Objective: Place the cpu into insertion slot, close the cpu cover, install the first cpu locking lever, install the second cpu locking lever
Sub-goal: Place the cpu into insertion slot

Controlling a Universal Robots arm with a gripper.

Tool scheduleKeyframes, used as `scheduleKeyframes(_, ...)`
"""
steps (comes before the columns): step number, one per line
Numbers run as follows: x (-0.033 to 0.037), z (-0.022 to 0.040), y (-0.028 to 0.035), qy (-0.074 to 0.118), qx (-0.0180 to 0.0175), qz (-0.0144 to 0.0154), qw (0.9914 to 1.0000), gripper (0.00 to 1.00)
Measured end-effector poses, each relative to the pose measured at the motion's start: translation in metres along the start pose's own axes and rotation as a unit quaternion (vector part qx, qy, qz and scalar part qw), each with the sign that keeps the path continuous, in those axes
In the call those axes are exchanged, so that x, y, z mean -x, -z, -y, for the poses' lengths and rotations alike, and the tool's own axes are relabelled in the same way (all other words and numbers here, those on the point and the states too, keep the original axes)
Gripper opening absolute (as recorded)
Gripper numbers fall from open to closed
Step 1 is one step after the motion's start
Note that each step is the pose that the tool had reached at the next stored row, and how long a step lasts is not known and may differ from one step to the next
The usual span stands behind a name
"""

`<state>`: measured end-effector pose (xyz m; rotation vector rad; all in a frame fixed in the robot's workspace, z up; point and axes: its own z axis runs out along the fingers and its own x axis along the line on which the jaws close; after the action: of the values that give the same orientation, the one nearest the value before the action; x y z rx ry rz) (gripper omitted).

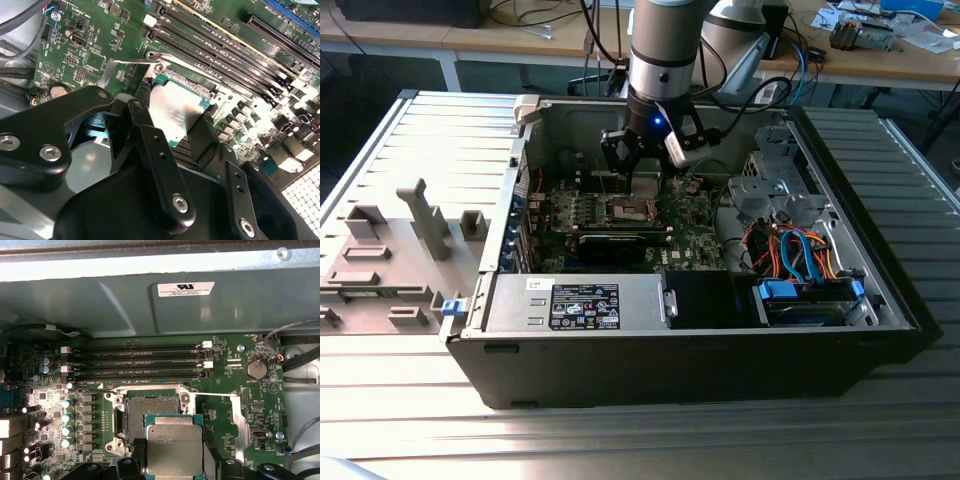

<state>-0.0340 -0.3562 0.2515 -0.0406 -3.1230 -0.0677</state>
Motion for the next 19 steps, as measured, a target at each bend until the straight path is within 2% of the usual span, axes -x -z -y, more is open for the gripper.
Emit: scheduleKeyframes(19, 0.0001, 0.0002, -0.0052, 0.000, -0.0013, 0.0000, 1.00000, 0.54)
